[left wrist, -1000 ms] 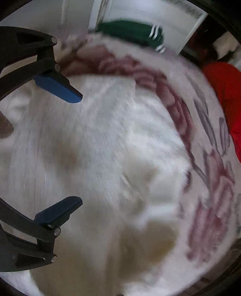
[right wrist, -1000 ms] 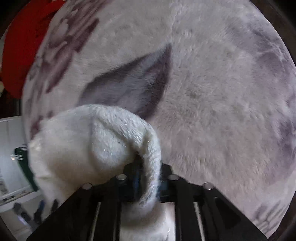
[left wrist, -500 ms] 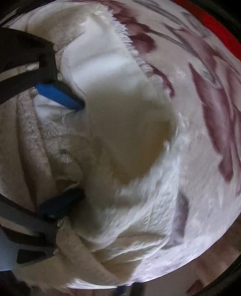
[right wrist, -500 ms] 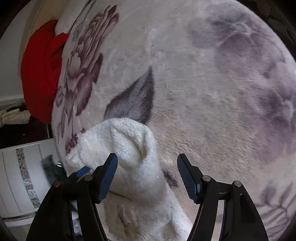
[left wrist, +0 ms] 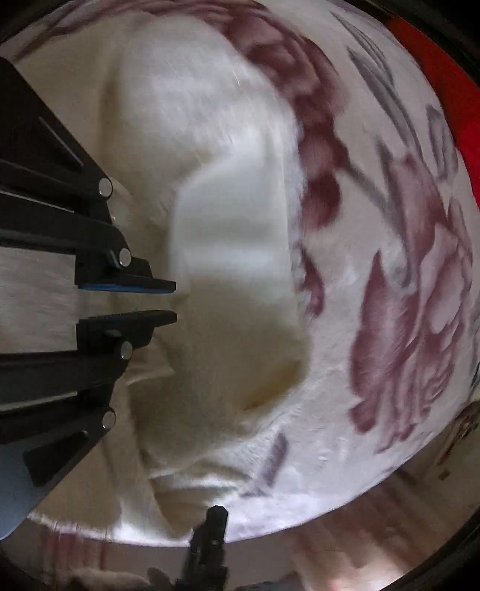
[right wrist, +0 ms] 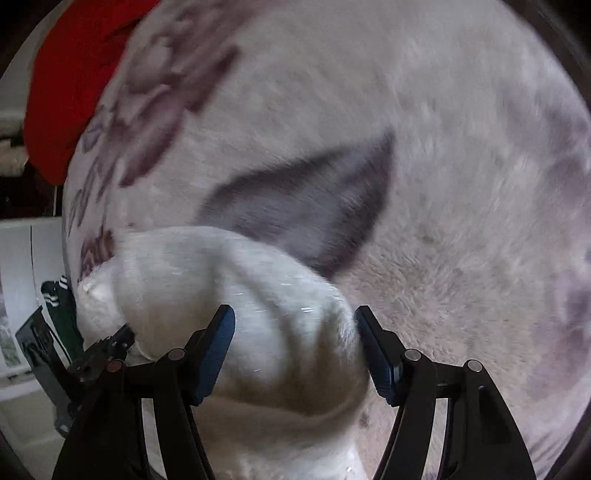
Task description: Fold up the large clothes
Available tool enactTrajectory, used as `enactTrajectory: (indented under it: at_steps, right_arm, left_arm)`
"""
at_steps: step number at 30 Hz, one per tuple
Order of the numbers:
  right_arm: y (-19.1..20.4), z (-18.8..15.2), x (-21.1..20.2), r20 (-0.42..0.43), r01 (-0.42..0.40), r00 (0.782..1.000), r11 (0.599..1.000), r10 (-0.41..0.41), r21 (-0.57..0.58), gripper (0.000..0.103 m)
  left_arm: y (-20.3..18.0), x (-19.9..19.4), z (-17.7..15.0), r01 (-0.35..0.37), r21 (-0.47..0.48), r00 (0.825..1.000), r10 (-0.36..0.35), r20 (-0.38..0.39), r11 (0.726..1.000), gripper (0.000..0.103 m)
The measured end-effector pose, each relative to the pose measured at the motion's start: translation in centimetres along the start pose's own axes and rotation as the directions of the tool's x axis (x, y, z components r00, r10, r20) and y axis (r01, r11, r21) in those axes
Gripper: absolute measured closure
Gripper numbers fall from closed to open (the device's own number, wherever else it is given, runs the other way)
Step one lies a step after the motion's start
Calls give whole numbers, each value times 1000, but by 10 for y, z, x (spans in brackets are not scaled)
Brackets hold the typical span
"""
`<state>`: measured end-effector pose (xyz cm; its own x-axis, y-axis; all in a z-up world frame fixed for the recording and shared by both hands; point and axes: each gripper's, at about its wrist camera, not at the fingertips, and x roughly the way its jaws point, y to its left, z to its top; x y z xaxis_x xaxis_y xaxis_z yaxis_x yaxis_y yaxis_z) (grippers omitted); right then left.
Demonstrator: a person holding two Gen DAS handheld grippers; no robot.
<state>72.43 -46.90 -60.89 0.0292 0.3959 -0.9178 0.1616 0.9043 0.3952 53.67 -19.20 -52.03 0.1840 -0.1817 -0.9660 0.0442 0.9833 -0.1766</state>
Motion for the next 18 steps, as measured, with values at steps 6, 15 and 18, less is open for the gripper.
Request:
enactTrajectory:
  at_steps: [6, 15, 18]
  right_arm:
    - [59, -13, -21, -23, -111, 994, 991, 110, -71, 34]
    - [123, -9, 58, -116, 12, 993, 995, -23, -99, 34]
    - [132, -13, 83, -131, 85, 986, 990, -100, -111, 34]
  left_arm:
    - [56, -31, 7, -33, -117, 998, 39, 50, 993, 28]
    - [62, 48, 30, -222, -22, 966, 217, -143, 975, 28]
    - [52, 37, 32, -268, -9, 963, 268, -30, 963, 102]
